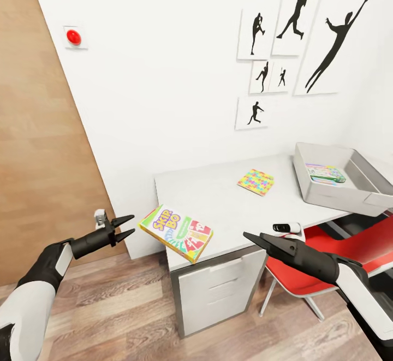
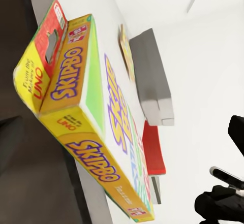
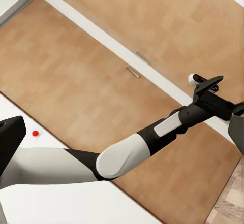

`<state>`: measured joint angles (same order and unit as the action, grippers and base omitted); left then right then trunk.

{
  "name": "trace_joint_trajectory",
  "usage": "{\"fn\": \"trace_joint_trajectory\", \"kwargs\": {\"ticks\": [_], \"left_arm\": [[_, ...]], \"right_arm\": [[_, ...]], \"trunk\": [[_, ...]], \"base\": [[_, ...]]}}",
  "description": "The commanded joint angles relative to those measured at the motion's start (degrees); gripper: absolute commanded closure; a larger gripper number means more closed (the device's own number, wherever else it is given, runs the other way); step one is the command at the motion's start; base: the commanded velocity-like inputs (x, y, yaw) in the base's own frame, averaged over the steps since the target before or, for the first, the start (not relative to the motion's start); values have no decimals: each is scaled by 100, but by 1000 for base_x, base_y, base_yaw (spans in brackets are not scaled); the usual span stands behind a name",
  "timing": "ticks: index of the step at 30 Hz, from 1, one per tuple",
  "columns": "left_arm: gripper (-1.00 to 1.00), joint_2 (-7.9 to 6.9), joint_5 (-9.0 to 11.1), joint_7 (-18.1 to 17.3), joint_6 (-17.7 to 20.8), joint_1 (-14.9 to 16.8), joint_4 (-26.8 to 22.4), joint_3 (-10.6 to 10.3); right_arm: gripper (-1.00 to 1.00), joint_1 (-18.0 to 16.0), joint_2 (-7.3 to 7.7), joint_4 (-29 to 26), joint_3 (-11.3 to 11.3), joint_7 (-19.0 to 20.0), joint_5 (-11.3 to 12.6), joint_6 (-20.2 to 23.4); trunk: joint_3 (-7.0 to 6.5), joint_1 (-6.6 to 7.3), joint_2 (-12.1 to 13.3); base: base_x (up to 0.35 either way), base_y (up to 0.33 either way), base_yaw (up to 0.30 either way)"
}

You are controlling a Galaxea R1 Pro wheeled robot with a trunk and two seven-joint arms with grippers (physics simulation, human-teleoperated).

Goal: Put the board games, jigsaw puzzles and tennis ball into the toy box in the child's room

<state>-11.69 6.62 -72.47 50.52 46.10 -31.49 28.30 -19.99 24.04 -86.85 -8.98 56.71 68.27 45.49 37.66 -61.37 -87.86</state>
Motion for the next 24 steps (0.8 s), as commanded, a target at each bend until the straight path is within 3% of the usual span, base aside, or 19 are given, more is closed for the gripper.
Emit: {"fn": "trace_joint_trajectory", "kwargs": {"ticks": [1, 9, 24], "left_arm": [[-100, 0, 4, -12, 45, 4, 2, 24], [-100, -2, -2, -6, 52, -6, 18, 248], [-100, -41, -2, -4, 55, -9, 158, 510]], "right_arm": [[-100, -5, 5, 2, -10, -8, 37, 30], [-100, -5, 5, 2, -12, -19, 37, 30], [-100, -6, 1, 2, -14, -28, 29, 30]], "trunk": [[5, 0, -3], [5, 0, -3], [274, -329, -604]], "base": [[0, 0, 0], [0, 0, 0], [0, 0, 0]]}}
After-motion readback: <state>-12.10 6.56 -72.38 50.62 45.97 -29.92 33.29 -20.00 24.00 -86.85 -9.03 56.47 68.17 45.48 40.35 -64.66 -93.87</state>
